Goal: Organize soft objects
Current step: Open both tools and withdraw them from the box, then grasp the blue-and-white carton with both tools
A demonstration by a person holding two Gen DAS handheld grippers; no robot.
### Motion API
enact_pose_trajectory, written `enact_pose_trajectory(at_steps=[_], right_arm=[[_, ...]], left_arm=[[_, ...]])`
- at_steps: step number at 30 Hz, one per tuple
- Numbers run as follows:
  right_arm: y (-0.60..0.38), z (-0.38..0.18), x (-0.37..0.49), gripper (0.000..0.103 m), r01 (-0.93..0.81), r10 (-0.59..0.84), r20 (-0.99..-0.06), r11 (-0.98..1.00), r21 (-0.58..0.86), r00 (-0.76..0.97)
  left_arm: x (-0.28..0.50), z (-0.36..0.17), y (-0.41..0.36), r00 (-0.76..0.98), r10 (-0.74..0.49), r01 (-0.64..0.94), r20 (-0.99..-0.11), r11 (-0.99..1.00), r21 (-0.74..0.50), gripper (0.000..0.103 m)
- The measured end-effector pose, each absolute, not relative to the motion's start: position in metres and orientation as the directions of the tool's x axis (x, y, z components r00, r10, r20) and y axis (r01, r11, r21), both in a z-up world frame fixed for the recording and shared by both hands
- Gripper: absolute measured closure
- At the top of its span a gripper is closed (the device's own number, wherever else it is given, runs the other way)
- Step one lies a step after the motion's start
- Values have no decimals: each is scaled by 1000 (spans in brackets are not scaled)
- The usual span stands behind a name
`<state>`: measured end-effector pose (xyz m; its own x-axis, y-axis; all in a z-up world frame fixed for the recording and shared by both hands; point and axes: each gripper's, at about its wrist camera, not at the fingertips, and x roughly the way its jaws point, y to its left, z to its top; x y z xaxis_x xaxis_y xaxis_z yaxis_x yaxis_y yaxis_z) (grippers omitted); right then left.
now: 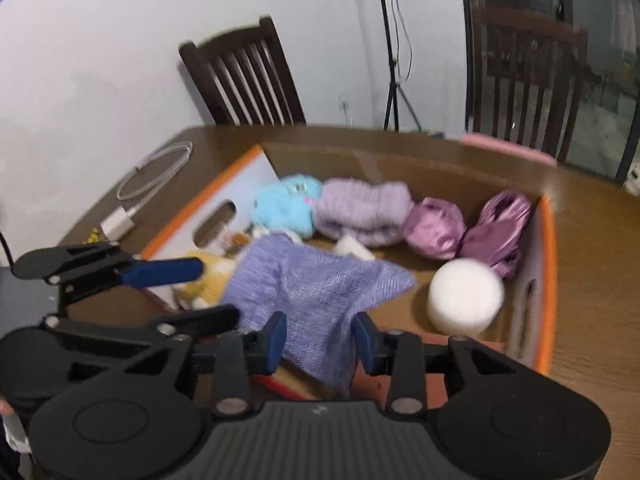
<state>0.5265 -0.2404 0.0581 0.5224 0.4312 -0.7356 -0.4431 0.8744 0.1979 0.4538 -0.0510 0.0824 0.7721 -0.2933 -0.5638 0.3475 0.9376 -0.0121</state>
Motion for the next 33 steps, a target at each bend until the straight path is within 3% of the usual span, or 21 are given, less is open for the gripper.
enact_pose_trajectory(at_steps=[5, 10, 16, 21, 28, 33], right_arm=[[-260, 121, 483, 66, -438, 411, -673, 888, 141, 616], [-285, 177, 436, 57, -415, 392, -588, 904, 103, 707], [-292, 196, 394, 50, -422, 390, -552, 903, 75, 737], [-291, 165, 352, 44, -437, 414, -513, 896, 81, 752], [-290, 70, 273, 37, -399, 393, -510, 911, 104, 765], [-309, 11, 248, 35, -335, 426, -554, 905, 263, 716]], left_arm=[[408, 138, -30, 839, -272, 315, -472, 949, 11, 43], [372, 173, -17, 878, -250, 280, -408, 960, 14, 39], [338, 185, -18, 892, -259, 281, -370, 960, 7, 32], [293, 143, -18, 899, -244, 255, -364, 967, -18, 28], [222, 59, -12, 878, -254, 240, -406, 967, -85, 17], [217, 26, -8, 836, -272, 250, -476, 962, -110, 17]])
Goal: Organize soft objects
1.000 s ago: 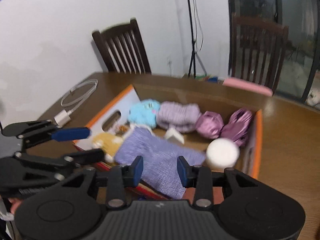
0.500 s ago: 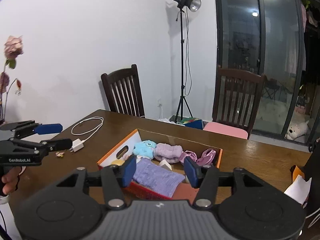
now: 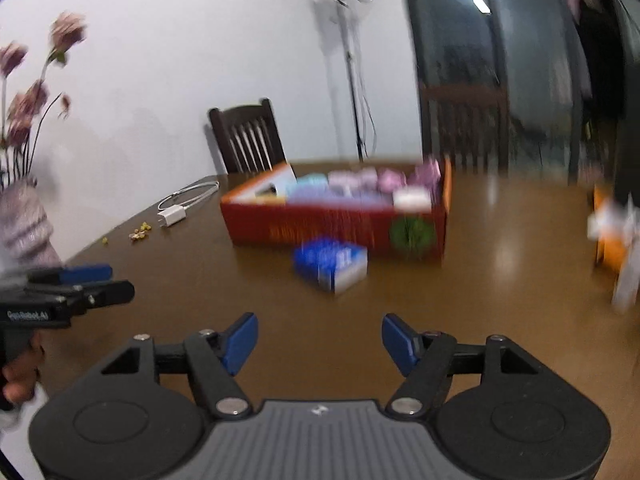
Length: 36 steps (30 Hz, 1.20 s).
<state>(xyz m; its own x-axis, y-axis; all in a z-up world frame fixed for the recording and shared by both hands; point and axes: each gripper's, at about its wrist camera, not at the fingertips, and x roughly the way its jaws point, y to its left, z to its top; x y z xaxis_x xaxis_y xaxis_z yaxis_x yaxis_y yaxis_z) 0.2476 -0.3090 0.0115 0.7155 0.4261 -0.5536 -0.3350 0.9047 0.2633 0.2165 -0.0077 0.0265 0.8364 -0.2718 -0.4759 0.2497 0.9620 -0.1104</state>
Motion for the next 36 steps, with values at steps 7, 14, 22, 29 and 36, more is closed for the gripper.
enact_pose_trajectory(at_steps=[7, 14, 22, 29, 36], right_arm=[[-305, -5, 292, 35, -264, 409, -545, 908, 327, 732], [-289, -22, 364, 45, -253, 444, -543, 885, 391, 712], [-288, -40, 411, 83, -255, 540, -502, 809, 529, 676], [-294, -47, 412, 90, -232, 537, -494, 802, 550, 684], [-285, -47, 408, 93, -247, 487, -506, 848, 469, 712]], left_arm=[[283, 16, -30, 806, -359, 309, -470, 933, -183, 19], [380, 11, -54, 751, -407, 324, -520, 913, -247, 42], [418, -16, -53, 684, -457, 286, -569, 885, -366, 68], [417, -16, -59, 676, -472, 305, -567, 878, -368, 71], [415, -18, -59, 678, -475, 307, -561, 876, -371, 71]])
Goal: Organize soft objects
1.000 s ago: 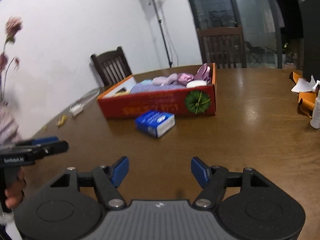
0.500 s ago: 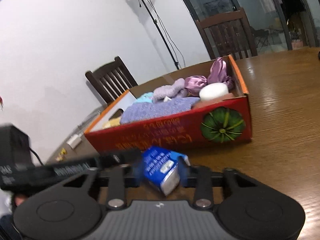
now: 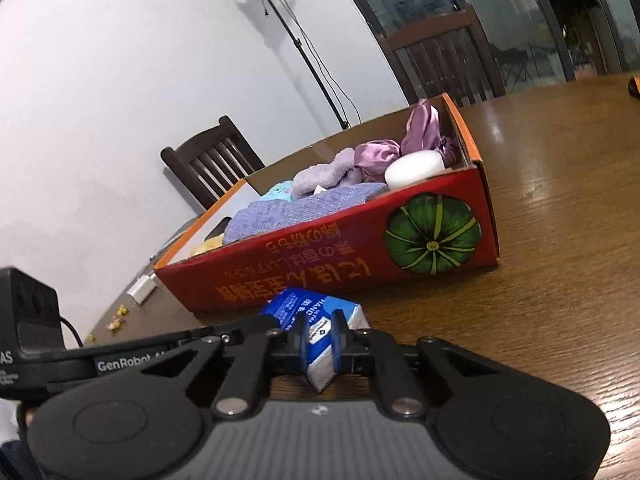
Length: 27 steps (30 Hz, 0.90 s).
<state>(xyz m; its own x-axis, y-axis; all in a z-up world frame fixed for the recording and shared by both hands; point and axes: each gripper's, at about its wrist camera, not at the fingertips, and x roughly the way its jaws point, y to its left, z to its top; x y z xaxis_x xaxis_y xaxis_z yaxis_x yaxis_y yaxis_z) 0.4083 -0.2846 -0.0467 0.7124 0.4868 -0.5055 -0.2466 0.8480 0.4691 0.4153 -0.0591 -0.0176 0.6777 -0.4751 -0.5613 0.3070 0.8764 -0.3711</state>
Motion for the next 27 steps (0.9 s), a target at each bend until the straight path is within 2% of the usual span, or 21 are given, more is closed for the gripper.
enact_pose_trajectory(at_steps=[3, 5, 7, 9, 11, 15, 18, 19, 20, 21, 22, 23, 24, 27], right_arm=[[-286, -48, 409, 92, -247, 496, -499, 840, 482, 711], [-294, -51, 411, 87, -231, 535, -479, 798, 556, 696], [-300, -53, 412, 86, -212, 569, -469, 759, 615, 675], [-299, -47, 396, 86, -206, 578, -475, 751, 627, 664], [-291, -41, 367, 89, -260, 625, -459, 728, 634, 632], [-275, -32, 289, 90, -309, 606, -499, 772, 555, 619], [-279, -22, 257, 90, -318, 577, -501, 799, 510, 645], [-282, -17, 254, 86, -317, 561, -494, 810, 493, 664], [-286, -13, 254, 83, -311, 537, -484, 825, 472, 691], [-291, -10, 256, 75, -304, 522, -478, 834, 460, 707], [-294, -7, 262, 64, -302, 509, -477, 843, 445, 717], [-296, -5, 270, 60, -305, 501, -479, 850, 430, 721], [-298, -6, 279, 55, -304, 489, -485, 859, 412, 725], [-302, -10, 309, 56, -289, 460, -520, 880, 378, 720]], left_arm=[[414, -18, -59, 682, -477, 314, -554, 876, -367, 71], [414, -19, -57, 681, -483, 309, -551, 871, -381, 71], [406, -18, -53, 670, -477, 251, -569, 867, -431, 72], [376, -13, -51, 667, -494, 250, -558, 853, -457, 75], [332, -12, -51, 656, -524, 261, -543, 832, -489, 91], [257, -15, -51, 649, -511, 258, -563, 844, -470, 90], [234, -9, -44, 675, -488, 254, -553, 858, -447, 82], [233, -5, -42, 699, -473, 258, -537, 866, -428, 73], [236, -3, -42, 713, -459, 252, -531, 874, -416, 69], [241, 0, -43, 722, -446, 240, -530, 879, -412, 68], [246, 0, -44, 725, -448, 239, -523, 876, -418, 60], [251, 1, -45, 731, -448, 236, -515, 873, -426, 49], [259, -1, -48, 740, -437, 219, -512, 875, -431, 47], [280, -5, -57, 737, -423, 200, -527, 882, -427, 49]])
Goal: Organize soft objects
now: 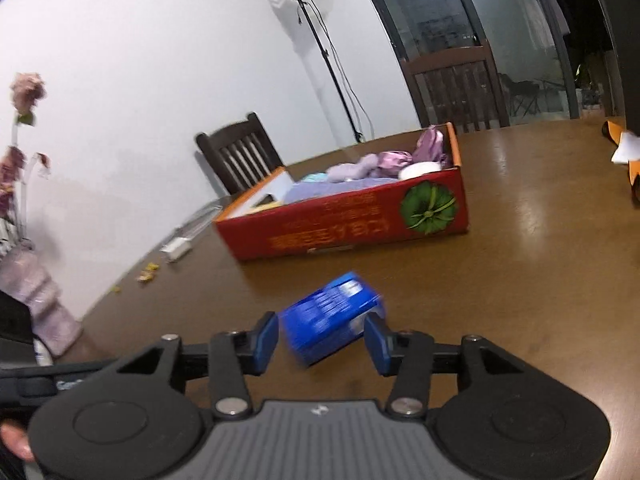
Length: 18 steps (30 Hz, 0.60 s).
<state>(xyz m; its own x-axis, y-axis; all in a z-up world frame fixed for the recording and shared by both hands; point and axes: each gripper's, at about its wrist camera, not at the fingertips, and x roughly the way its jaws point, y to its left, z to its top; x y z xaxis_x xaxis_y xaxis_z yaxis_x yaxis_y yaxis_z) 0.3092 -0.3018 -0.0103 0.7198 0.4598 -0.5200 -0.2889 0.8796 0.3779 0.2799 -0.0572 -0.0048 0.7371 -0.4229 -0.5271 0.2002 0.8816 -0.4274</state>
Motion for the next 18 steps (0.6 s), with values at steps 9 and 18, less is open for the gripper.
enact_pose_trajectory(at_steps=[9, 18], right_arm=[[-303, -40, 377, 70, -282, 522, -554, 840, 463, 648], [-311, -9, 354, 81, -281, 529, -470, 820, 499, 707]], left_arm=[[326, -24, -61, 673, -481, 156, -562, 835, -528, 70], [339, 17, -55, 733, -511, 246, -449, 815, -524, 80]])
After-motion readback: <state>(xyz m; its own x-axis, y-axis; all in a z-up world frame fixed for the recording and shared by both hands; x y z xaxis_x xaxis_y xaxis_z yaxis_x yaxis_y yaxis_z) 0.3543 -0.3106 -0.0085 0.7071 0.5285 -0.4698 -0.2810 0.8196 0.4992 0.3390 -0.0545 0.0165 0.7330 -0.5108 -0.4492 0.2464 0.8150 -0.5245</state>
